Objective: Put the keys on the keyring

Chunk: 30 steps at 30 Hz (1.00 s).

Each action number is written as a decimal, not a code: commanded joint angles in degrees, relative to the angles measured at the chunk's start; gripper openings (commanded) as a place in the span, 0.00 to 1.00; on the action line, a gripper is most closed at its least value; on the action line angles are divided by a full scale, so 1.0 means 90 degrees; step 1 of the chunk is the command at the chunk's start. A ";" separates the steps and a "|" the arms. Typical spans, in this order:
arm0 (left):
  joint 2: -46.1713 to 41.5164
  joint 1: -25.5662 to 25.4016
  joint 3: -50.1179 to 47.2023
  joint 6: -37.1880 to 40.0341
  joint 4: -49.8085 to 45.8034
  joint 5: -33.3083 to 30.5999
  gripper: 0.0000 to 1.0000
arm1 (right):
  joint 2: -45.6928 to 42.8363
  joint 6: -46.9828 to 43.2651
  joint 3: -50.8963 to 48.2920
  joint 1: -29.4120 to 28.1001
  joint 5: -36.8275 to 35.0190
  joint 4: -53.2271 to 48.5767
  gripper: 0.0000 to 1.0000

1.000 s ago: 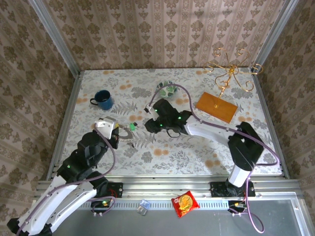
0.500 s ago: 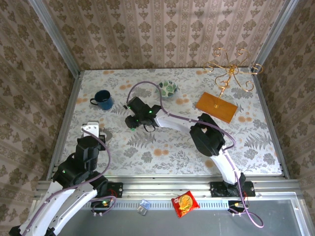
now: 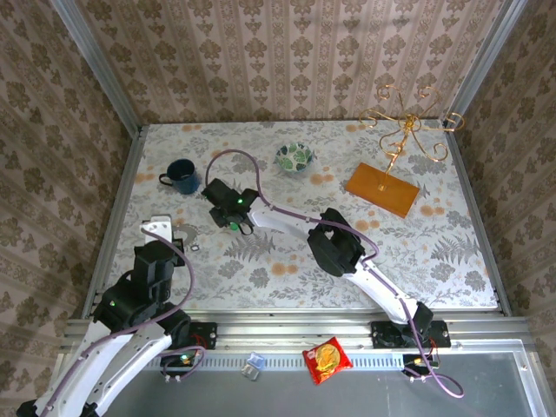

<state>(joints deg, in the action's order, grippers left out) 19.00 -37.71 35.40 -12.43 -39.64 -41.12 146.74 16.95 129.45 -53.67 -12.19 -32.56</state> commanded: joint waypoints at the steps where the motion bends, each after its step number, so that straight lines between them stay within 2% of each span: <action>1: -0.0071 0.0069 0.0032 -0.0094 0.0234 0.0004 0.00 | 0.0180 0.0084 0.0295 -0.0003 -0.0335 -0.0788 0.39; 9: 0.0016 0.0090 0.0029 -0.0035 0.0346 0.0164 0.00 | 0.0055 -0.0008 0.0241 -0.0004 -0.0276 -0.1558 0.33; 13: 0.0127 0.0097 0.0031 0.0041 0.0484 0.0286 0.00 | -0.0294 -0.0038 -0.0303 -0.0004 -0.0296 -0.1698 0.29; 23: 0.0584 0.0108 0.0061 0.0400 0.0945 0.0920 0.00 | -0.2103 0.0028 -0.3225 -0.0004 -0.0278 -0.1131 0.22; 30: 0.1015 0.0108 0.0057 0.0690 0.1531 0.1783 0.00 | -0.3526 0.0248 -0.5427 -0.0005 -0.0347 -0.1090 0.22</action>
<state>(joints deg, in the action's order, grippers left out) 27.40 -37.01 35.35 -8.80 -31.18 -29.63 119.13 17.23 85.06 -53.74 -13.56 -40.01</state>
